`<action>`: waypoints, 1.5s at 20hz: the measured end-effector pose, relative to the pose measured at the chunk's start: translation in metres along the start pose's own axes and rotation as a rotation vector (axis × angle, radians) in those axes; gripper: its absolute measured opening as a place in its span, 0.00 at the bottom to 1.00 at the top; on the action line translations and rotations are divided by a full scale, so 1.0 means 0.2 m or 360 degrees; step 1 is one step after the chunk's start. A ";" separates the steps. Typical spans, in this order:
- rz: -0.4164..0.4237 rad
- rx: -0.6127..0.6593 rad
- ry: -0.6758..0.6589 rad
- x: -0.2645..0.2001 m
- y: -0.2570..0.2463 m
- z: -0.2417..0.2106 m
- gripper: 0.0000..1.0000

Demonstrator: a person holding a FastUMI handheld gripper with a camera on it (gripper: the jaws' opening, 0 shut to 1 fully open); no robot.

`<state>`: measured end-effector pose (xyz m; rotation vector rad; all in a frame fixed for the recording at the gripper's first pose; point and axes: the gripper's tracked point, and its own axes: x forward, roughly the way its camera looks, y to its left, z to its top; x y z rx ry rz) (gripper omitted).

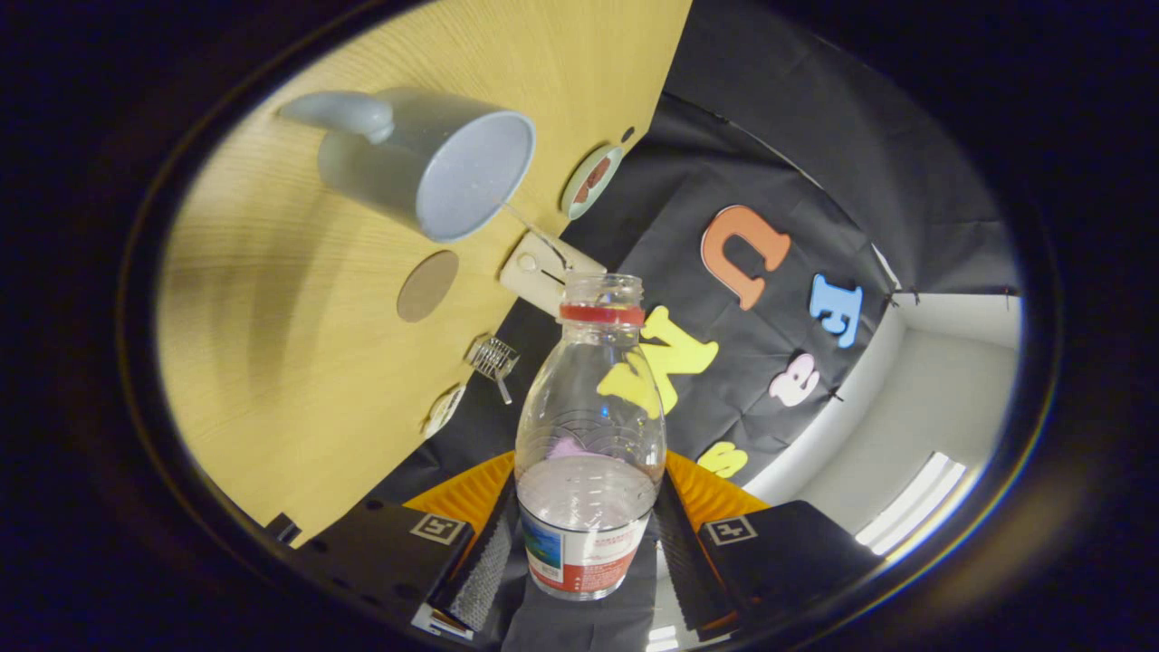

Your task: Take the bottle from table, then pour the juice into the cup, finally place the bottle on the coaster

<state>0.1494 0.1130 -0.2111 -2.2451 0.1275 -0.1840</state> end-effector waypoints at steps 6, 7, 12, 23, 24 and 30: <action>0.0008 -0.0078 -0.0025 -0.01 0.01 0.05 0.81; -0.0001 -0.0083 -0.0027 -0.02 0.00 0.06 0.81; -0.0040 -0.0127 -0.0042 -0.01 -0.04 0.07 0.81; -0.0143 -0.0224 -0.0051 -0.06 -0.12 0.11 0.81; -0.0148 -0.0243 -0.0048 -0.07 -0.12 0.11 0.81; -0.0175 -0.0290 -0.0023 -0.06 -0.11 0.09 0.81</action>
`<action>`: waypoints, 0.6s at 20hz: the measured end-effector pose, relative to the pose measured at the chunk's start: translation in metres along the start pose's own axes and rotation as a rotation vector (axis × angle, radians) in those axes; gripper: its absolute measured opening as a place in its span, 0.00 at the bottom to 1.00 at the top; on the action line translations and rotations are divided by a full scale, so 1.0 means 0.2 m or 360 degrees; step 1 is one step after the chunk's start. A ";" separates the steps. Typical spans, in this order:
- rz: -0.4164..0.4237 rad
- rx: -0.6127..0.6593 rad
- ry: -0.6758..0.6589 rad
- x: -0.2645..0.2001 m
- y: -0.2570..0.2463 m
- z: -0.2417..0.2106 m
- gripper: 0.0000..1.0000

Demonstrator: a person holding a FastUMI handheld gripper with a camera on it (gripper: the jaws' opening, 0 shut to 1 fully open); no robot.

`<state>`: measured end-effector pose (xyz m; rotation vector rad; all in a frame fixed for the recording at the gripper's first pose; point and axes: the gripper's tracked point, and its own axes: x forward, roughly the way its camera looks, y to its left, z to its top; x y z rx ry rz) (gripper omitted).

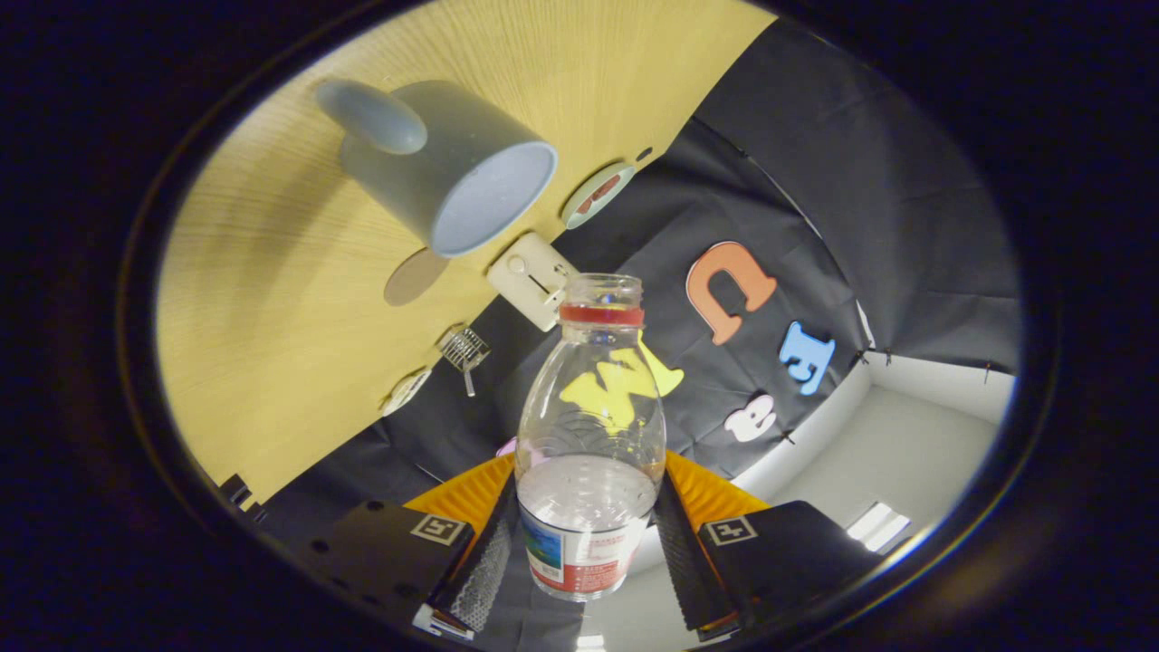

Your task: Take the bottle from table, then pour the juice into the cup, finally place the bottle on the coaster

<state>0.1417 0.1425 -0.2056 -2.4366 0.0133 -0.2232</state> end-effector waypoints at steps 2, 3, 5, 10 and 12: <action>-0.0009 0.0024 0.0003 0.00 0.00 -0.01 0.81; -0.0010 0.0041 0.0013 0.00 0.00 -0.03 0.81; 0.0002 0.0086 0.0018 0.00 0.02 -0.05 0.81; 0.0016 0.0311 0.0027 -0.01 0.07 -0.12 0.81; -0.0021 0.0406 0.0011 -0.03 0.04 -0.12 0.81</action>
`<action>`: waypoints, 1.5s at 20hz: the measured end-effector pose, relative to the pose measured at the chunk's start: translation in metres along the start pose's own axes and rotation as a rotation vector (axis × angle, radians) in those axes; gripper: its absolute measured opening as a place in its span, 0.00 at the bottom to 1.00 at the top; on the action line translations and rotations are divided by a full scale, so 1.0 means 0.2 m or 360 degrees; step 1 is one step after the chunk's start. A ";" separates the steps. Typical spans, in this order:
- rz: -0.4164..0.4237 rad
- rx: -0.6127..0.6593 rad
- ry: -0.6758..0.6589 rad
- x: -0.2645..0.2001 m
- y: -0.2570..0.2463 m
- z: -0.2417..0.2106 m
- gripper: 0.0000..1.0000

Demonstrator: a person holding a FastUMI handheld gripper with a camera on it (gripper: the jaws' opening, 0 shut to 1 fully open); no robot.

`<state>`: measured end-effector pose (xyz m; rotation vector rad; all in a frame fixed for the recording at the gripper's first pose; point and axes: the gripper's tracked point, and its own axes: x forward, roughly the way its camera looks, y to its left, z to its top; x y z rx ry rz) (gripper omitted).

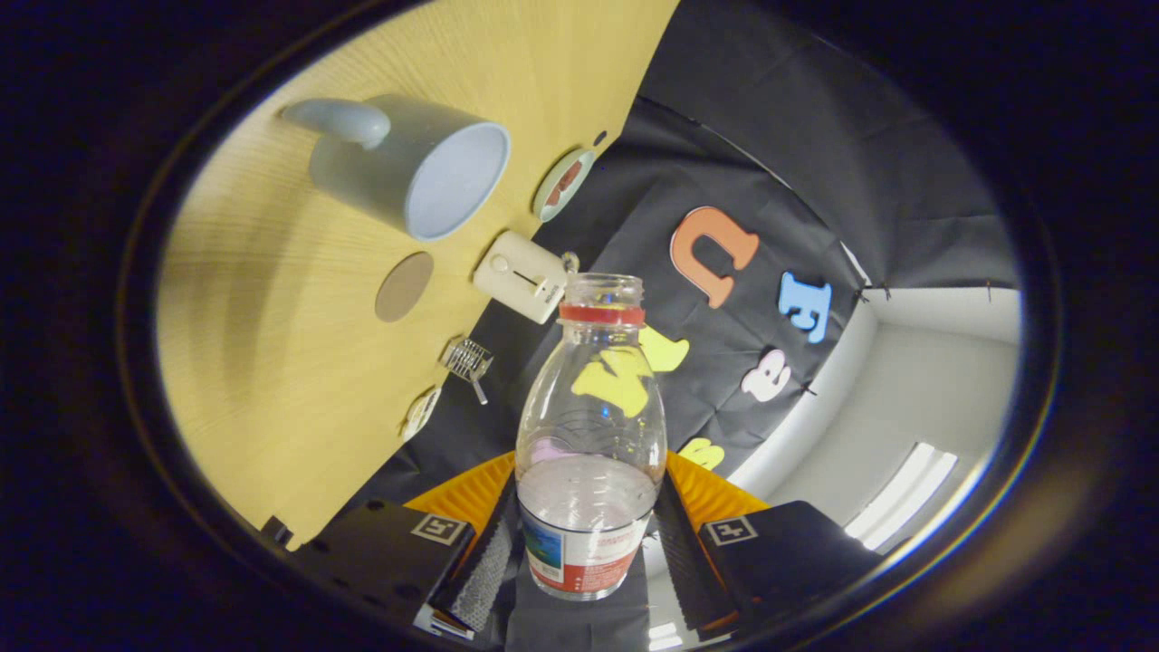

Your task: Take the bottle from table, then pour the juice into the cup, finally place the bottle on the coaster

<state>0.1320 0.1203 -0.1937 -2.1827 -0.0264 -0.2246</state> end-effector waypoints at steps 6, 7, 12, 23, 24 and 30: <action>0.0000 0.0332 0.0039 0.00 0.02 -0.11 0.81; 0.0015 0.0413 0.0041 0.00 0.03 -0.12 0.81; 0.0022 0.0750 0.0035 -0.02 0.05 -0.17 0.81; 0.0101 0.1626 -0.0022 -0.01 0.02 -0.23 0.81; 0.0109 0.1695 -0.0023 -0.01 0.02 -0.23 0.81; 0.0252 0.2140 0.0019 0.09 0.07 -0.23 0.81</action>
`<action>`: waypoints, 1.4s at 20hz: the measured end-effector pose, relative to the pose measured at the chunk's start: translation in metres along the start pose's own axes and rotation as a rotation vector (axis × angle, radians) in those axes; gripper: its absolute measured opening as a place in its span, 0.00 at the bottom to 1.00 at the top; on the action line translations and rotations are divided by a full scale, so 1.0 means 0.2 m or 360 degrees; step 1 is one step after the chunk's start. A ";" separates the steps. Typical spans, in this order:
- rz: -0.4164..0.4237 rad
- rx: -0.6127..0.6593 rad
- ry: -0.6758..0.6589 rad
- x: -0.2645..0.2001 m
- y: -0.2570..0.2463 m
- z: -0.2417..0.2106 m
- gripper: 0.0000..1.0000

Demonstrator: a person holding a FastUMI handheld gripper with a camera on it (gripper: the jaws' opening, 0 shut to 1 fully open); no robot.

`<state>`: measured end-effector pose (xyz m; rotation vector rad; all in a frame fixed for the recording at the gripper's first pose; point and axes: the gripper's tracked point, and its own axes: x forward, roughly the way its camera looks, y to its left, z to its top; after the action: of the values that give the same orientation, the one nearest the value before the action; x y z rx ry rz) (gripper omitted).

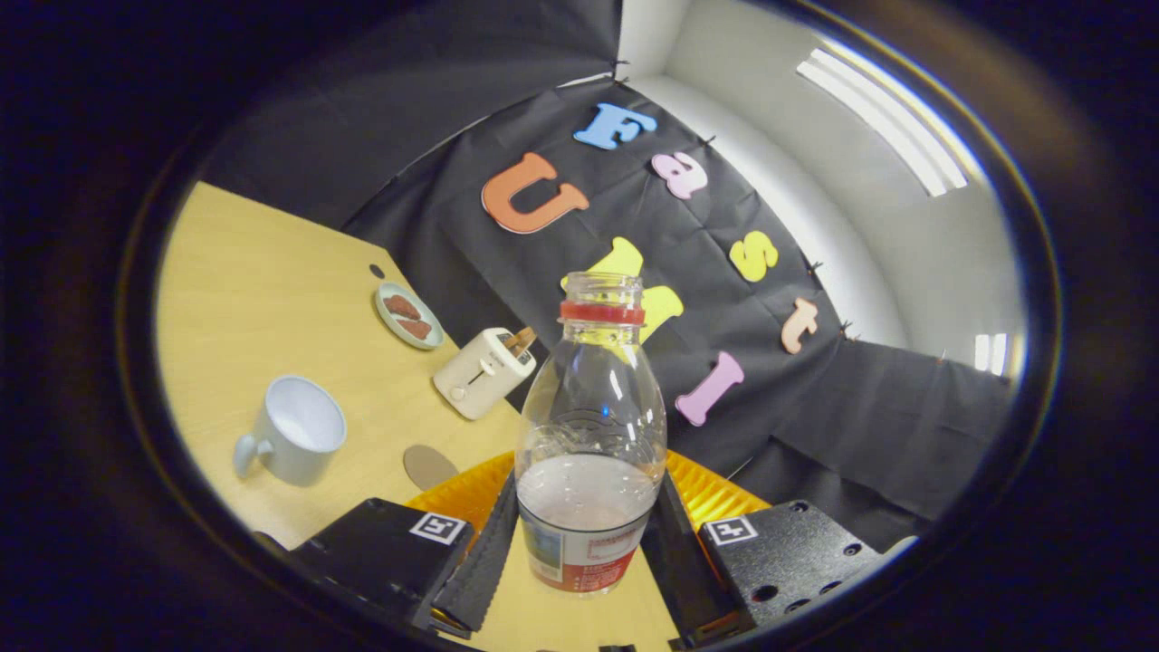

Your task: Take the bottle from table, then pour the juice into the cup, finally place the bottle on the coaster

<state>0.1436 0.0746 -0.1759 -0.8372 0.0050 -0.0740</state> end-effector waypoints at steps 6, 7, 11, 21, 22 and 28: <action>0.0025 0.0388 -0.0049 0.06 -0.02 0.10 0.81; 0.0040 0.0440 -0.0054 0.08 0.00 0.12 0.81; 0.0117 0.0589 -0.0063 0.19 0.02 0.18 0.81; 0.0157 0.0816 -0.0084 0.48 0.01 0.23 0.81; 0.0169 0.0828 -0.0077 0.52 0.03 0.22 0.81; 0.0239 0.0900 -0.0033 0.72 0.18 0.09 0.81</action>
<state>0.2894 0.1021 -0.1869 -0.2703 0.0261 0.0734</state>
